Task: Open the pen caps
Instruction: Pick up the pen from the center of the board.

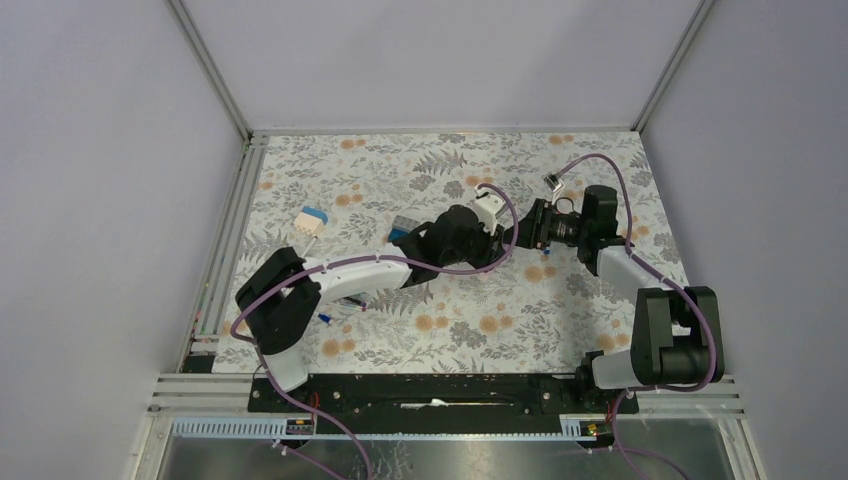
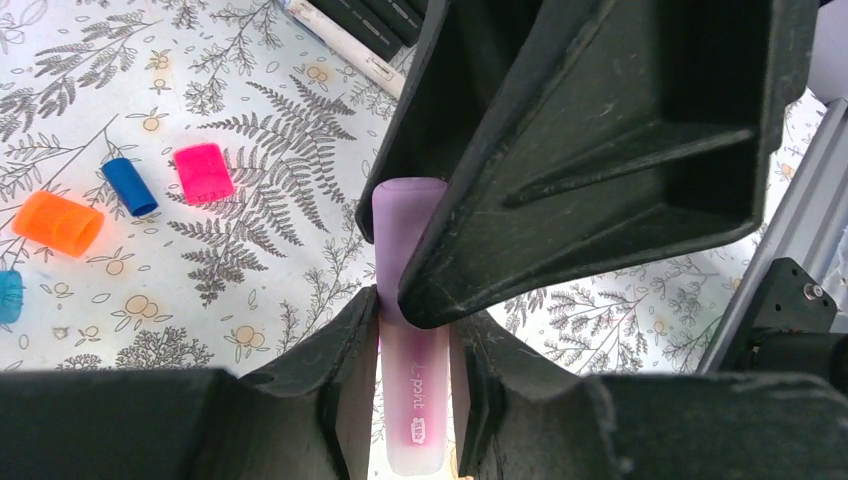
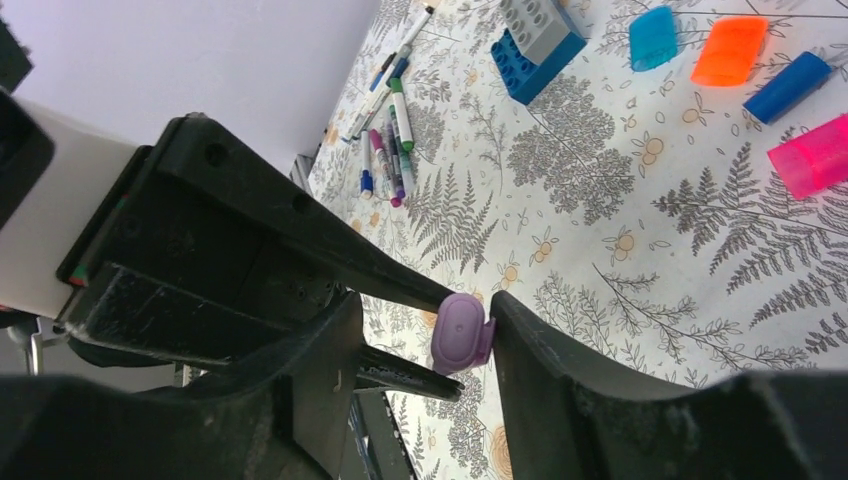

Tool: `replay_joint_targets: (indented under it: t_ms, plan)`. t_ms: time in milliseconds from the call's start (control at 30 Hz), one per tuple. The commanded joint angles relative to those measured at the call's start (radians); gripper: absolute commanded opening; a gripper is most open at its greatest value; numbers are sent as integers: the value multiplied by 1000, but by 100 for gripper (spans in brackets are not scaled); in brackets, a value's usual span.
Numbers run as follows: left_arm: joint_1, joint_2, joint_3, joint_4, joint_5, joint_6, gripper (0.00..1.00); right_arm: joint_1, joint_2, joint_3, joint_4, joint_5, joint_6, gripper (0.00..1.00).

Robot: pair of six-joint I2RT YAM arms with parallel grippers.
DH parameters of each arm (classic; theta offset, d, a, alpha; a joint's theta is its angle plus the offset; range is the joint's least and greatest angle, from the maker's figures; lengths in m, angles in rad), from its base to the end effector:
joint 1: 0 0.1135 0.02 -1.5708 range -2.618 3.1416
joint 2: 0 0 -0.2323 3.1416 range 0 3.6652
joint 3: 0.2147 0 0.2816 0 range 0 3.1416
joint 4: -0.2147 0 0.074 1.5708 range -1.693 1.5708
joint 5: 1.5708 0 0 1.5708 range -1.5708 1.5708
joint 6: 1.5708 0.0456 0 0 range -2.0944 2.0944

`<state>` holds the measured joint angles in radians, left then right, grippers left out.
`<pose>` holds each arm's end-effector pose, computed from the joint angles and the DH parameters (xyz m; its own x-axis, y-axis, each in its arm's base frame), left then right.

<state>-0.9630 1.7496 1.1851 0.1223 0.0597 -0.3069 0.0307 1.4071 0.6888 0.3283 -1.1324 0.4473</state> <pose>0.2455 -0.3577 0.1944 -0.4898 0.1760 -0.8539 0.7367 0.6073 -0.2974 0.3137 0.0509 0.1713 -0.7103 0.1619 -0.6850 -0.6021 0.3644 0.7104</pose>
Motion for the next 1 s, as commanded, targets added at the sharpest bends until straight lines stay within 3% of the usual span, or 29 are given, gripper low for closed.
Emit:
replay_joint_targets:
  t_ms: [0,333,433,533,600,833,967]
  plan:
    - [-3,-3,56,29,-55,19,0,13,-5,42,-62,33,-61,54]
    - [-4,-7,54,27,-96,0,0,28,-2,53,-107,59,-119,43]
    - [-3,-6,58,27,-92,-7,0,41,7,62,-120,56,-133,30]
    - [-4,-7,60,27,-90,-13,2,48,11,75,-143,51,-158,9]
    - [-5,-11,58,27,-90,-18,11,48,8,86,-161,48,-174,0]
    - [-3,-100,-7,43,-134,-31,54,29,-18,82,-135,-25,-187,0]
    - [-4,-195,-85,76,-174,-15,72,-2,-40,55,-86,-89,-187,0]
